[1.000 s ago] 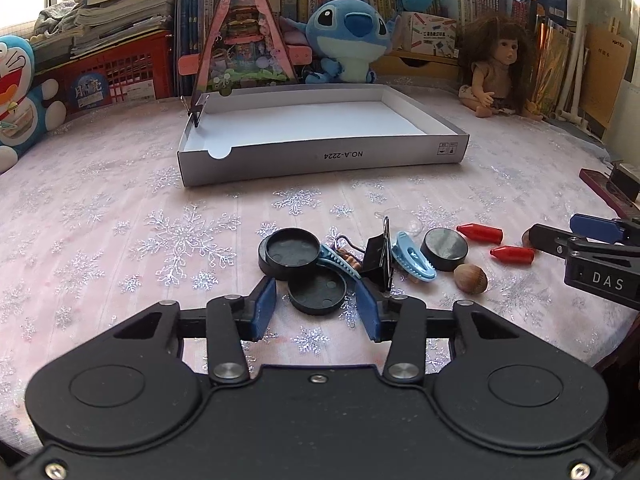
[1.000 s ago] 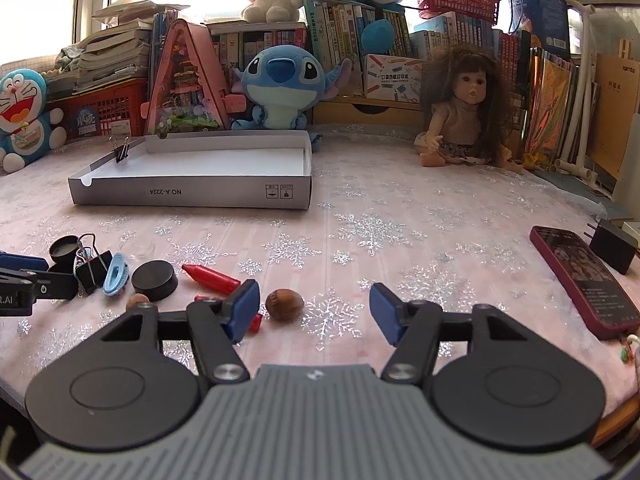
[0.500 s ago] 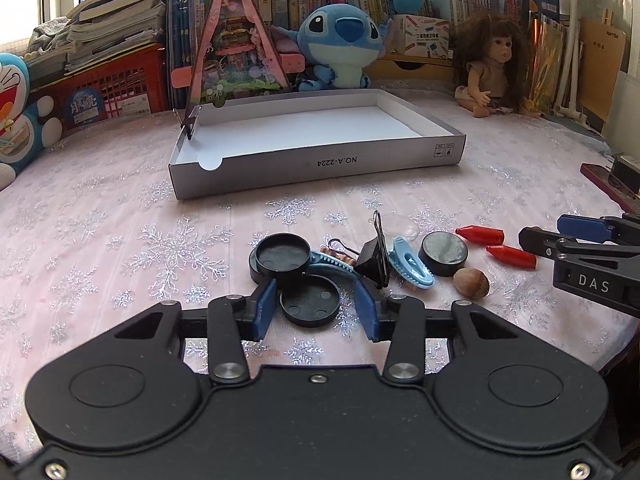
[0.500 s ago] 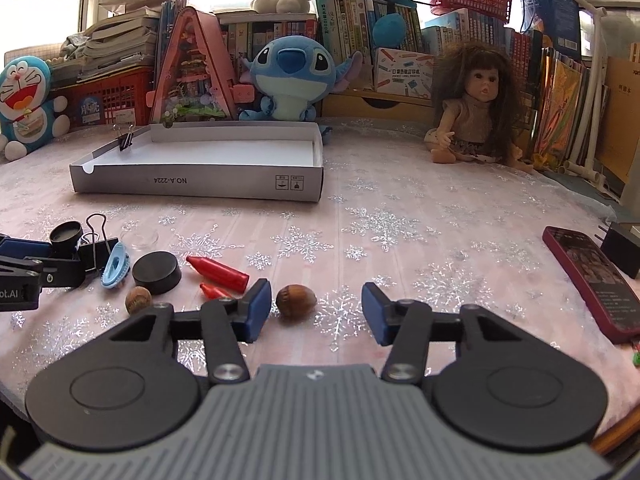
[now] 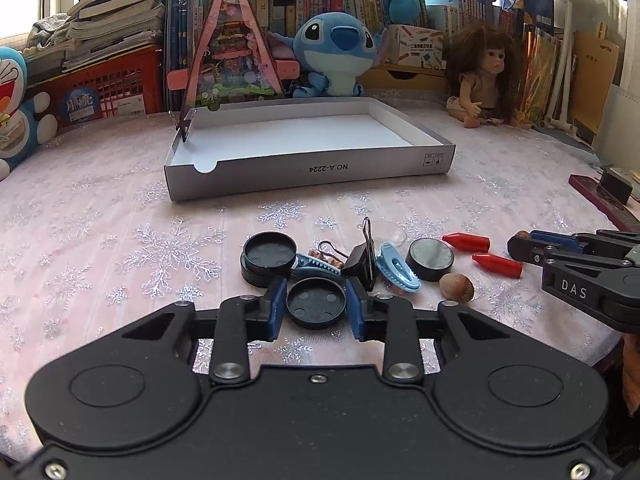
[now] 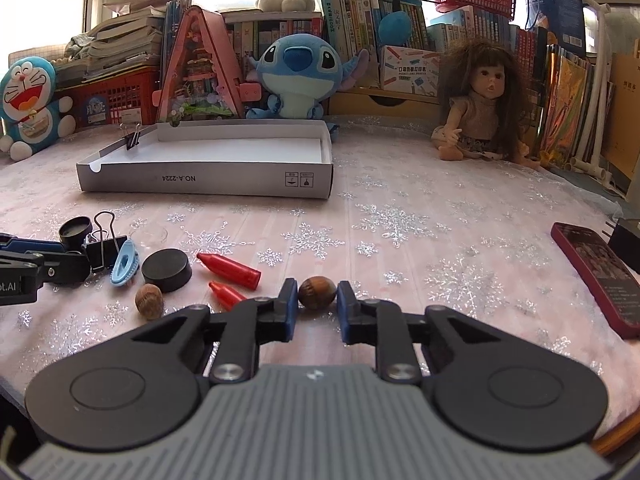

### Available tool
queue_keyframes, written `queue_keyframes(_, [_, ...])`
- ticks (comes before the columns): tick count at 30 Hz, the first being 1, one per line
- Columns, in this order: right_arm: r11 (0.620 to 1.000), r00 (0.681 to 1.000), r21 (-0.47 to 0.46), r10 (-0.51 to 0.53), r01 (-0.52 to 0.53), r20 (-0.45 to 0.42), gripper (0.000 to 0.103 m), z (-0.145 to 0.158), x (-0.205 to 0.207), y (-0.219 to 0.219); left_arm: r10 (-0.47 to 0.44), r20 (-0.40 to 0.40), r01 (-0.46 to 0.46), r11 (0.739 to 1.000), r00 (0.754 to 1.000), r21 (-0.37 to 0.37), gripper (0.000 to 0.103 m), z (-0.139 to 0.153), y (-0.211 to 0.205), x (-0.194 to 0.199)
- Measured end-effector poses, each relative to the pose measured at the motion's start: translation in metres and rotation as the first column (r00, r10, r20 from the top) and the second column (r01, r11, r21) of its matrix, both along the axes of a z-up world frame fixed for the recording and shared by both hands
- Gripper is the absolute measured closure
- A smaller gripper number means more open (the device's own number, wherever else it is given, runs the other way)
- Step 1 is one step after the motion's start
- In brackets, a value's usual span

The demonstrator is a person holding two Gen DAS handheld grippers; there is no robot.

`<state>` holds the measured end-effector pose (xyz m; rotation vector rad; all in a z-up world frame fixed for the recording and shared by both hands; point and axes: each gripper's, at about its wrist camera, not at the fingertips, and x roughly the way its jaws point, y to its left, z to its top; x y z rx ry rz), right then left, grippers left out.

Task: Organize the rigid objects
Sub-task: 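Grasp a black round disc with the left tool while the right tool grasps a brown nut, then carry the black disc and the nut over the white box with both tools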

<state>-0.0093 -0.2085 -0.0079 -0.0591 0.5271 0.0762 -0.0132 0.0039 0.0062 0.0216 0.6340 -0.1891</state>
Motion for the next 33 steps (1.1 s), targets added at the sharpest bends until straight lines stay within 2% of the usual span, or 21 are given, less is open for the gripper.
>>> queue_keyframes(11, [0.999,1.000,0.029,0.025,-0.025,0.013,0.078,0.013,-0.001,0.000,-0.006,0.024,0.007,0.999,1.000,-0.038,0.073,0.020,0.007,-0.005])
queue_keyframes(18, [0.996,0.999,0.073,0.047,-0.047,0.001,0.078,0.027,0.016,0.000,0.003,0.039,-0.001,0.998,0.999,-0.057,0.073,0.041,0.018,0.019])
queue_keyframes(24, [0.989,0.997,0.137,0.064,-0.058,-0.034,0.078,0.045,0.052,-0.005,0.015,0.028,-0.012,0.994,0.999,-0.112,0.073,0.067,0.029,0.062])
queue_keyframes(29, [0.986,0.993,0.137,0.104,-0.097,-0.050,0.078,0.061,0.089,0.002,0.008,0.041,-0.004,0.995,0.999,-0.097,0.073,0.081,0.023,0.104])
queue_keyframes(33, [0.981,0.988,0.136,0.145,-0.137,-0.052,0.078,0.070,0.119,0.011,0.014,0.015,-0.011,0.987,1.000,-0.159,0.073,0.085,0.020,0.146])
